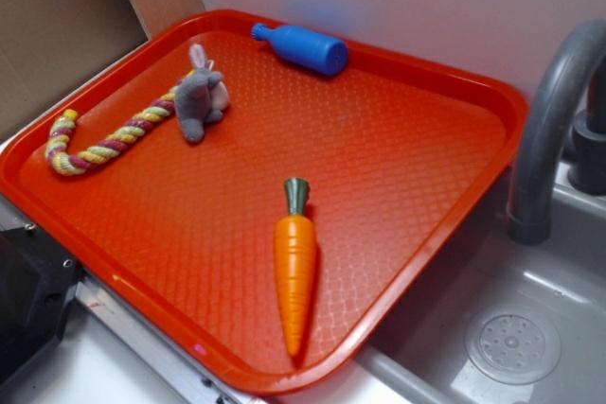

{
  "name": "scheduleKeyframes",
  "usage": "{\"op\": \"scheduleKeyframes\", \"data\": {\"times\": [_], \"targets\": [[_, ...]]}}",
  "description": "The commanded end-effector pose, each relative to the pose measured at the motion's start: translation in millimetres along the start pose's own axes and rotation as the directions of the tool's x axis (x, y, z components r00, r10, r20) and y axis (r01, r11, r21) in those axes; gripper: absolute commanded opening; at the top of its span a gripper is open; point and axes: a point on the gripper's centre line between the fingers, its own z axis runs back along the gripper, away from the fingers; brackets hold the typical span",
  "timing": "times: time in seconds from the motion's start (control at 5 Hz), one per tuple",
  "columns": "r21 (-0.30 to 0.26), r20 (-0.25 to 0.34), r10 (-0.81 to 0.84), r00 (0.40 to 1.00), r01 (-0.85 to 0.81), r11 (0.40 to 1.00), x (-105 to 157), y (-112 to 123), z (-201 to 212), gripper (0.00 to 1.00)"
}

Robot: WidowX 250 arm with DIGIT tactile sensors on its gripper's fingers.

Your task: Grab the carrot.

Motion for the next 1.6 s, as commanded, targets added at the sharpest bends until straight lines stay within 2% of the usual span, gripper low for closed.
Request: {"op": "scheduleKeyframes", "data": {"times": [0.0,0.2,0.6,0.8,1.0,1.2,1.4], "targets": [[0.0,0.0,0.0,1.0,0.0,1.0,0,0,0,1.0],[0.001,0.013,0.158,0.987,-0.158,0.987,-2,-28,-19,1.0],[-0.028,0.128,0.331,0.935,-0.331,0.943,16,-81,-52,1.0],[-0.077,0.182,0.373,0.91,-0.365,0.928,29,-100,-76,1.0],[-0.099,0.187,0.387,0.903,-0.374,0.922,43,-120,-107,1.0],[-0.088,0.183,0.392,0.902,-0.382,0.92,55,-137,-143,1.0],[-0.085,0.147,0.385,0.911,-0.377,0.922,62,-150,-170,1.0]]}}
